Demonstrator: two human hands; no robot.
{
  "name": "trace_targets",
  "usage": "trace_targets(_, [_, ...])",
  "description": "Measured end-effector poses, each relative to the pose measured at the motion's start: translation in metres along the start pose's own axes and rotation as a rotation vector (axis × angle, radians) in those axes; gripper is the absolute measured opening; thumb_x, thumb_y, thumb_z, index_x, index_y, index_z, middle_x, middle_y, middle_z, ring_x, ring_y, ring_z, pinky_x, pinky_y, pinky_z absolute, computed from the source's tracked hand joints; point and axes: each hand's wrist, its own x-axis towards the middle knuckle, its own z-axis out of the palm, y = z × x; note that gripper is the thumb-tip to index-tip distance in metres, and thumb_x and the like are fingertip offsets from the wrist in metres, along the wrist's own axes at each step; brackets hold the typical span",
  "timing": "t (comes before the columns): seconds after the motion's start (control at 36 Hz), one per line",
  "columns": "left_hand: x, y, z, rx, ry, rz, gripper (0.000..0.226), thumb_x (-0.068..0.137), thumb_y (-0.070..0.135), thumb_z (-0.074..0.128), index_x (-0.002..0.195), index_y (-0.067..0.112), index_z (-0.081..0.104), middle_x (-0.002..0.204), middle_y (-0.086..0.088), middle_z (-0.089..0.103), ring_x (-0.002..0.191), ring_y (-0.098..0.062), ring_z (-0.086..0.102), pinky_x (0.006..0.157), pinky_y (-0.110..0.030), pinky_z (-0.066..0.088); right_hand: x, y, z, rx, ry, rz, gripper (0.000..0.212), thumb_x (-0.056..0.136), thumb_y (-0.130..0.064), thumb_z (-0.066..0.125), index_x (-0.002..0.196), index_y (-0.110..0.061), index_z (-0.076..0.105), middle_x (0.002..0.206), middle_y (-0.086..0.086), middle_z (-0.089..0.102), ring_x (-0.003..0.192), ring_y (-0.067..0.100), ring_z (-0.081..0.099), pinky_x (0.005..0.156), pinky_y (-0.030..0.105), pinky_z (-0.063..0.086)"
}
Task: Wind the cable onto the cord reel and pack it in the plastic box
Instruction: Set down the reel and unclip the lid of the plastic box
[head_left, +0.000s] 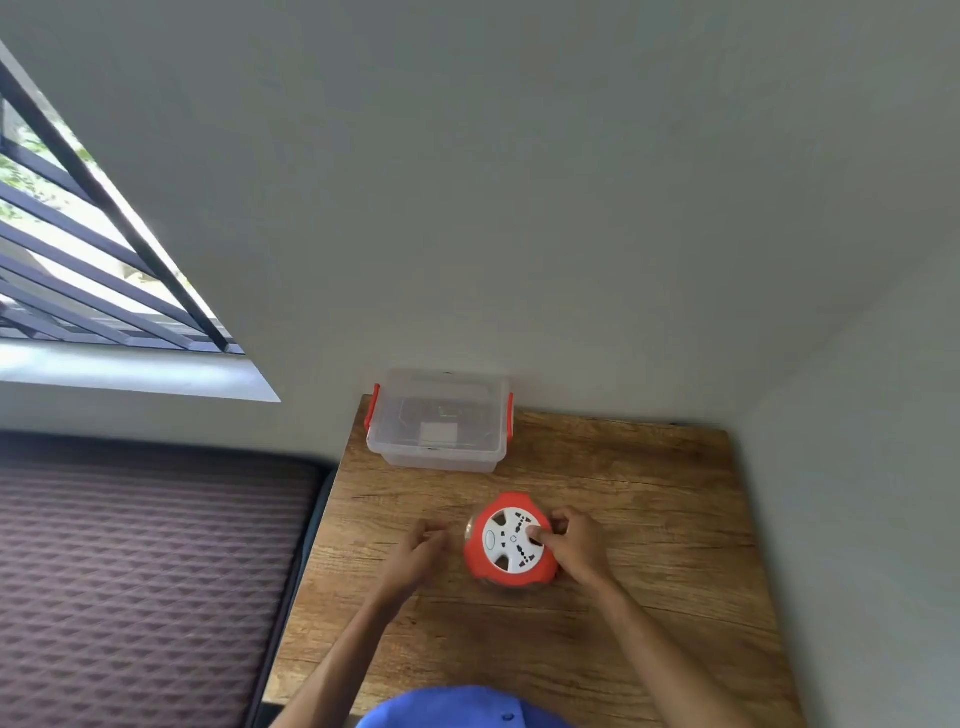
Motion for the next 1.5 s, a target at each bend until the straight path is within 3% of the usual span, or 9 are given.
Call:
trace_targets(0.19, [0.004, -0.006, 0.019, -0.049, -0.085, 0.004, 0.05, 0.096, 0.003, 0.08, 0.14, 0.013, 0.058, 0.122, -0.018, 0.076, 0.109, -0.033, 0.079, 0.091, -0.049, 0.069, -0.005, 0.004, 0.013, 0.023, 0.019, -0.012, 0.044, 0.086, -0.033, 0.089, 0.116, -0.005, 0.071, 0.11, 0.008, 0.078, 0.089, 0.017, 0.075, 0.068, 0.022, 0.059])
trace_targets(0.33, [0.011, -0.007, 0.009, 0.018, -0.083, 0.027, 0.039, 0.102, 0.012, 0.076, 0.138, 0.016, 0.062, 0.125, -0.009, 0.076, 0.113, -0.029, 0.077, 0.098, -0.049, 0.066, 0.007, 0.001, 0.009, 0.008, -0.041, 0.054, 0.044, 0.086, -0.033, 0.088, 0.118, -0.008, 0.071, 0.112, 0.006, 0.077, 0.097, 0.019, 0.074, 0.08, 0.031, 0.061])
trace_targets(0.58, [0.055, 0.055, -0.058, -0.118, 0.74, 0.161, 0.019, 0.108, 0.02, 0.061, 0.125, 0.013, 0.066, 0.119, -0.003, 0.07, 0.111, -0.024, 0.068, 0.092, -0.035, 0.05, 0.054, -0.091, -0.015, 0.274, 0.178, -0.052, 0.047, 0.108, -0.05, 0.053, 0.135, -0.013, 0.062, 0.129, 0.003, 0.067, 0.116, 0.022, 0.066, 0.103, 0.047, 0.057])
trace_targets(0.75, [0.091, 0.1, -0.085, 0.076, 0.511, 0.256, 0.044, 0.113, 0.024, 0.058, 0.153, 0.005, 0.056, 0.139, -0.01, 0.067, 0.122, -0.026, 0.064, 0.101, -0.04, 0.049, 0.08, -0.138, 0.0, 0.22, -0.026, -0.064, 0.041, 0.112, -0.042, 0.047, 0.134, -0.011, 0.062, 0.128, 0.007, 0.069, 0.116, 0.026, 0.067, 0.104, 0.053, 0.055])
trace_targets(0.89, [0.107, 0.104, -0.086, 0.107, 0.498, 0.223, 0.045, 0.116, 0.023, 0.055, 0.159, 0.01, 0.056, 0.149, -0.014, 0.069, 0.133, -0.035, 0.065, 0.113, -0.047, 0.05, 0.092, -0.145, 0.019, 0.206, 0.107, -0.046, 0.036, 0.11, -0.031, 0.057, 0.131, -0.003, 0.063, 0.121, 0.013, 0.072, 0.105, 0.029, 0.071, 0.094, 0.052, 0.059])
trace_targets(1.11, [0.129, 0.102, -0.094, -0.076, 0.661, 0.105, 0.037, 0.104, 0.041, 0.075, 0.126, 0.013, 0.083, 0.104, -0.003, 0.079, 0.108, -0.024, 0.073, 0.101, -0.035, 0.056, 0.1, -0.137, 0.026, 0.245, 0.253, 0.044, 0.042, 0.105, -0.05, 0.059, 0.107, -0.015, 0.081, 0.093, 0.005, 0.08, 0.076, 0.018, 0.07, 0.06, 0.031, 0.053])
trace_targets(1.28, [0.142, 0.092, -0.102, -0.189, 0.675, 0.024, 0.04, 0.104, 0.05, 0.072, 0.099, 0.013, 0.085, 0.086, -0.003, 0.07, 0.087, -0.02, 0.062, 0.084, -0.041, 0.057, 0.111, -0.13, 0.028, 0.158, 0.281, 0.077, 0.04, 0.112, -0.026, 0.047, 0.095, -0.003, 0.075, 0.09, 0.017, 0.075, 0.075, 0.025, 0.064, 0.062, 0.031, 0.044])
trace_targets(1.36, [0.147, 0.084, -0.108, -0.258, 0.619, -0.079, 0.042, 0.108, 0.044, 0.069, 0.091, 0.006, 0.076, 0.084, -0.012, 0.062, 0.084, -0.026, 0.058, 0.093, -0.055, 0.063, 0.113, -0.125, 0.027, 0.294, 0.204, 0.095, 0.037, 0.113, -0.027, 0.049, 0.103, -0.004, 0.077, 0.098, 0.017, 0.077, 0.088, 0.03, 0.073, 0.08, 0.044, 0.062])
trace_targets(1.5, [0.147, 0.076, -0.105, -0.286, 0.566, -0.079, 0.039, 0.112, 0.042, 0.064, 0.095, 0.007, 0.072, 0.091, -0.016, 0.057, 0.088, -0.026, 0.052, 0.08, -0.041, 0.051, 0.119, -0.127, 0.023, 0.433, 0.144, 0.18, 0.033, 0.11, -0.036, 0.057, 0.117, -0.011, 0.078, 0.101, 0.007, 0.08, 0.092, 0.027, 0.078, 0.089, 0.049, 0.065])
